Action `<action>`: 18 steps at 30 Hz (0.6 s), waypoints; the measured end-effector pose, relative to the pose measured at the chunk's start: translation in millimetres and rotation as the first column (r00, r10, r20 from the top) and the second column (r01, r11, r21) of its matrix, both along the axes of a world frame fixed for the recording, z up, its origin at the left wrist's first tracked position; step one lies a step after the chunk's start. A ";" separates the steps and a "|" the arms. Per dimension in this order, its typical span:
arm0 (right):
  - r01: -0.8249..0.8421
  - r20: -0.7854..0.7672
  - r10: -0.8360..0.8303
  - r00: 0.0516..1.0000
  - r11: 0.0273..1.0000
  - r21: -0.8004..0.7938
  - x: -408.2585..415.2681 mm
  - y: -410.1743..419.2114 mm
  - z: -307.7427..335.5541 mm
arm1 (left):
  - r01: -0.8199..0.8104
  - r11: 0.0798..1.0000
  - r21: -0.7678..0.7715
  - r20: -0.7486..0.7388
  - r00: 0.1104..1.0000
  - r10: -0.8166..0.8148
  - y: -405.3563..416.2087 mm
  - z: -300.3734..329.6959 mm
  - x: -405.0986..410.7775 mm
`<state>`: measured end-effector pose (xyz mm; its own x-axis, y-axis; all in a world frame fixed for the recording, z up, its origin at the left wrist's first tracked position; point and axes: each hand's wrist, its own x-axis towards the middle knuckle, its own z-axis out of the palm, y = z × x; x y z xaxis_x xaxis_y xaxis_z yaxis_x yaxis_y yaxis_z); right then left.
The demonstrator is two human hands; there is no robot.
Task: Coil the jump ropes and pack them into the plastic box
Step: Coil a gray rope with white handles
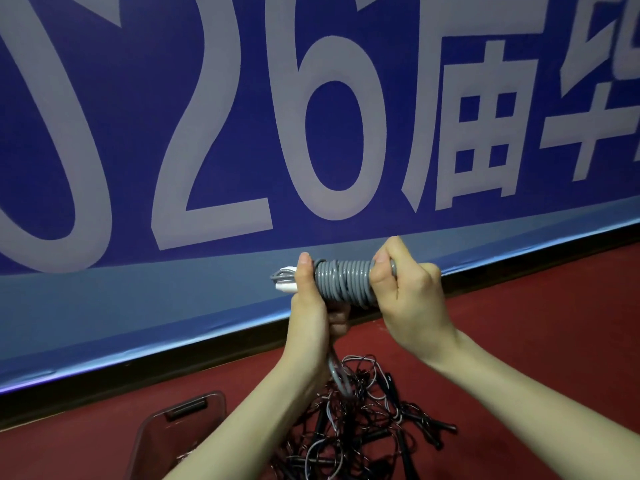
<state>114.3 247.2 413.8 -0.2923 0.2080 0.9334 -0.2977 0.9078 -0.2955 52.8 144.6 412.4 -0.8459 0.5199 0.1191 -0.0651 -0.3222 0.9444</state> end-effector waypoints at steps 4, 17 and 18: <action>-0.080 0.060 0.100 0.993 0.958 -0.275 -7.8 4.4 1.7 | -0.155 0.974 -0.167 -0.272 0.957 0.106 -3.4 10.0 -6.2; -0.197 0.046 0.496 0.867 0.425 -0.884 -13.3 12.5 3.1 | 0.036 0.992 -0.120 -0.554 0.827 -0.097 -25.7 -10.2 -47.0; -0.201 0.038 0.524 0.851 0.392 -0.898 -13.1 11.5 1.2 | 0.017 0.993 -0.117 -0.559 0.826 -0.080 -27.0 -9.8 -45.8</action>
